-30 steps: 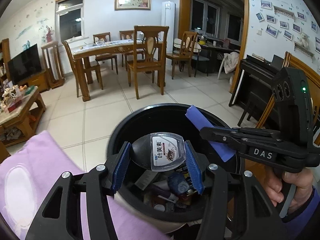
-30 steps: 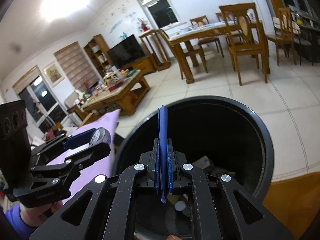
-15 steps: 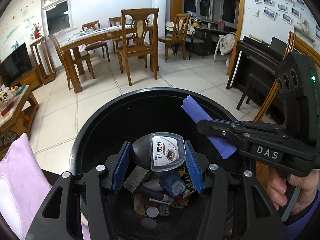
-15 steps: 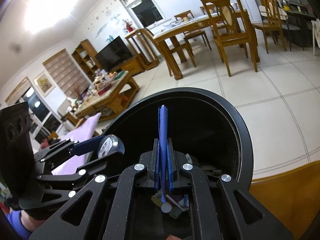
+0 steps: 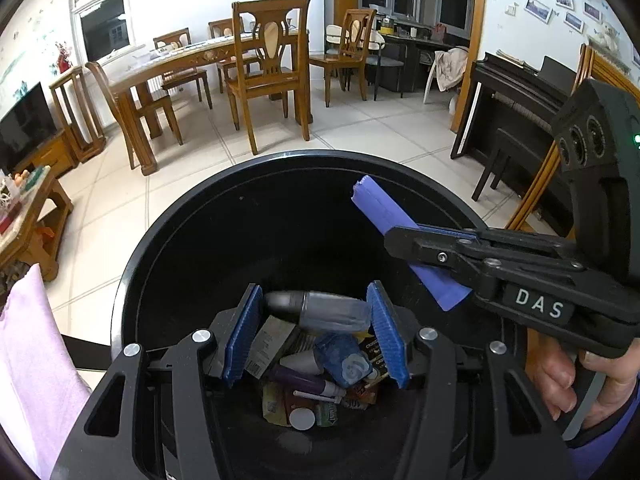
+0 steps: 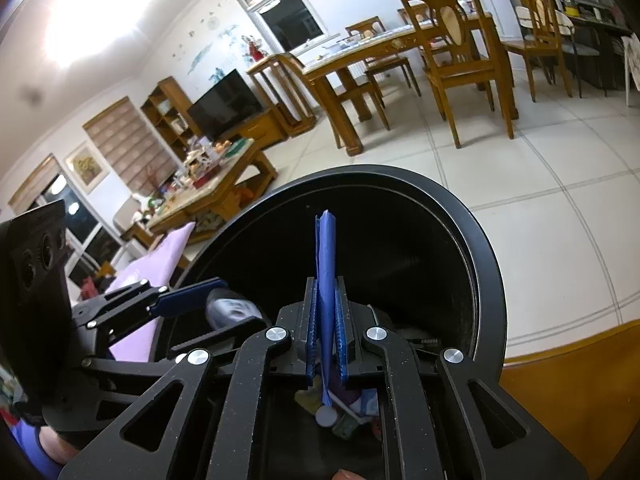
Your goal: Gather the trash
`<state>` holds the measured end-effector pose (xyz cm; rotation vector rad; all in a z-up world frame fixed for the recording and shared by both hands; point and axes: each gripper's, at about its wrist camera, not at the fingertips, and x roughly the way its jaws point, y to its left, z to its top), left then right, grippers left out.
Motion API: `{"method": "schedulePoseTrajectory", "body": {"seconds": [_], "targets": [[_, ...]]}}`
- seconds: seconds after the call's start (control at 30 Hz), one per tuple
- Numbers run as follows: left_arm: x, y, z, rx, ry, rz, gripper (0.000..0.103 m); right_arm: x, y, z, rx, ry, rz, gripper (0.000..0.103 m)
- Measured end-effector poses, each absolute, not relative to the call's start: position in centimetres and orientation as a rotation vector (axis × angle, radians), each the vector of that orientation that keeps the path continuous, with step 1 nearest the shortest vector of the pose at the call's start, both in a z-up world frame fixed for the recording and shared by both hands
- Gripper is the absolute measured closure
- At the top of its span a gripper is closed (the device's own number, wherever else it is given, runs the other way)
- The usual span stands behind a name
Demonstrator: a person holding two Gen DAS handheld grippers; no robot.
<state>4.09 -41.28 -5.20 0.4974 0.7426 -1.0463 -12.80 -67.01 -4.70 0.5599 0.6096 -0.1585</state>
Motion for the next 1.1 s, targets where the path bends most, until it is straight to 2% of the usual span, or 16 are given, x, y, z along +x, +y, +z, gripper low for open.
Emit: {"method": "schedulePoseTrajectory", "body": {"seconds": [0.1, 0.13, 0.17, 0.23, 0.3, 0.5, 0.57, 0.77, 0.87, 0.97, 1.03, 1.1], "targets": [[4.0, -41.4, -5.2, 0.499, 0.746, -1.044, 0.048, -12.8, -66.8, -4.7, 0.559, 0.608, -0.153, 0.090], [3.9, -41.6, -5.2, 0.500, 0.746, -1.042, 0.045, -12.9, -66.7, -4.7, 0.558, 0.606, -0.150, 0.089], [3.9, -41.6, -5.1, 0.501, 0.745, -1.040, 0.036, -12.8, -66.6, -4.6, 0.557, 0.604, -0.147, 0.084], [3.7, -41.5, -5.0, 0.499, 0.733, -1.038, 0.026, -12.9, -66.3, -4.4, 0.554, 0.593, -0.137, 0.075], [3.6, -41.4, -5.0, 0.511, 0.727, -1.039, 0.025, -12.9, -66.1, -4.1, 0.551, 0.586, -0.137, 0.067], [2.8, -41.3, -5.1, 0.558, 0.718, -1.049, 0.014, -13.1, -65.5, -3.5, 0.553, 0.572, -0.148, 0.059], [2.7, -40.9, -4.9, 0.553, 0.716, -1.055, 0.005, -13.3, -65.3, -3.1, 0.556, 0.561, -0.157, 0.054], [2.3, -38.3, -3.6, 0.510, 0.701, -1.061, 0.005, -13.7, -64.2, -1.5, 0.552, 0.526, -0.166, 0.052], [2.2, -36.0, -2.1, 0.478, 0.658, -1.047, 0.005, -13.6, -62.5, -0.4, 0.542, 0.507, -0.163, 0.037], [2.2, -33.2, -0.8, 0.457, 0.619, -1.008, 0.005, -13.0, -60.2, 0.9, 0.526, 0.498, -0.147, 0.032], [2.2, -31.4, -0.3, 0.450, 0.605, -0.972, 0.005, -12.5, -58.3, 1.7, 0.513, 0.494, -0.130, 0.024], [2.4, -29.2, 0.2, 0.436, 0.589, -0.941, 0.005, -11.8, -56.4, 2.4, 0.501, 0.495, -0.109, 0.023]]}}
